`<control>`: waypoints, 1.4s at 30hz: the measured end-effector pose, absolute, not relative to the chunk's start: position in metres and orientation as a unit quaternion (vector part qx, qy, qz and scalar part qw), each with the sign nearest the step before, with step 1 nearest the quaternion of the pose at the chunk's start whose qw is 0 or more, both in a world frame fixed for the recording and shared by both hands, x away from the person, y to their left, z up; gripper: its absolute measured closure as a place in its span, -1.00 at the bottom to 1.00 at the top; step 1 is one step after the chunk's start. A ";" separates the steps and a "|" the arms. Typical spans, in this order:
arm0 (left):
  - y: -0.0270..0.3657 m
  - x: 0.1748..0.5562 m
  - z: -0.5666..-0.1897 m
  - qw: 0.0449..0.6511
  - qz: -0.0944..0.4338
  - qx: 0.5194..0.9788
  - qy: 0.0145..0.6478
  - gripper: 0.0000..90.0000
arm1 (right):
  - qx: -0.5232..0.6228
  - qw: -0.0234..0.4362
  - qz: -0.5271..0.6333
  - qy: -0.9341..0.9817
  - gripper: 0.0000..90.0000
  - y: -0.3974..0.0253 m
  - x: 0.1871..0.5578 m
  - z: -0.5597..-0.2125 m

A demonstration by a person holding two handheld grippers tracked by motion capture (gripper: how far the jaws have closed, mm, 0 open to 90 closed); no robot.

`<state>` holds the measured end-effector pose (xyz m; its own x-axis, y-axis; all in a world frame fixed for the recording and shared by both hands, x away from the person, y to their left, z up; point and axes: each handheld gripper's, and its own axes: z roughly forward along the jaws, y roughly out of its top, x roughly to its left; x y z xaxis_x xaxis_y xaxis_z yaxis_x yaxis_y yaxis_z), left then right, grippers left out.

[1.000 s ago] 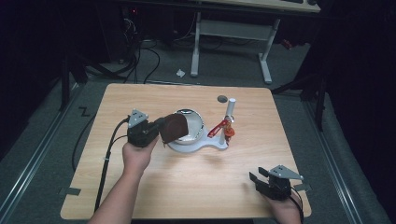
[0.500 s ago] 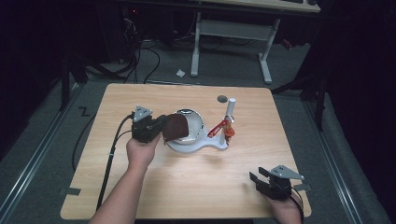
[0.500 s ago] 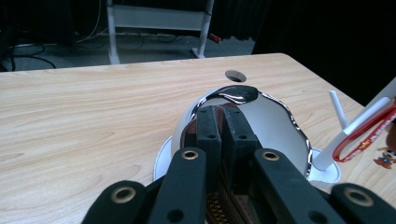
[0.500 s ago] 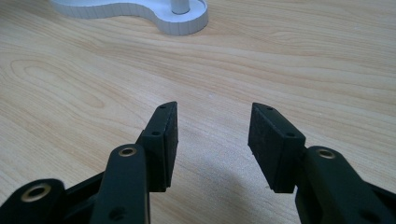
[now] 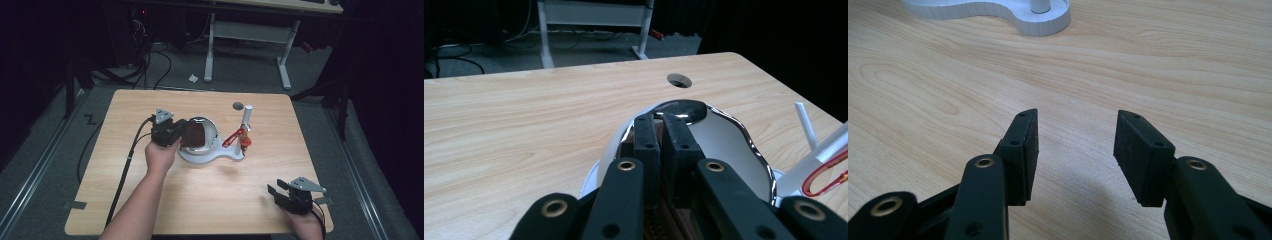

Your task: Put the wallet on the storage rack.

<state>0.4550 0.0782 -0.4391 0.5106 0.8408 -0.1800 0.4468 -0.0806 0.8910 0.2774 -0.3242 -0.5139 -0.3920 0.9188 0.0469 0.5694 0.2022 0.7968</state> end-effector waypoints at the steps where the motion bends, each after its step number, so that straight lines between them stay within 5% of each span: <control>1: 0.078 0.455 -0.440 0.504 0.195 0.707 0.456 0.88 | 0.502 0.228 0.383 0.741 0.17 -0.324 0.277 -0.514; 26: 0.094 0.420 -0.438 0.517 0.221 0.712 0.421 0.05 | 0.498 0.225 0.379 0.747 0.17 -0.320 0.278 -0.515; 42: 0.143 0.384 -0.454 0.498 0.211 0.729 0.420 -0.18 | 0.494 0.227 0.375 0.751 0.17 -0.319 0.278 -0.516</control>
<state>0.3840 0.1428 -0.4539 0.5579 0.8226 -0.1102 0.4024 -0.1520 0.9028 0.2781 -0.3187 -0.5159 -0.4090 0.9121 0.0301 0.5716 0.2303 0.7876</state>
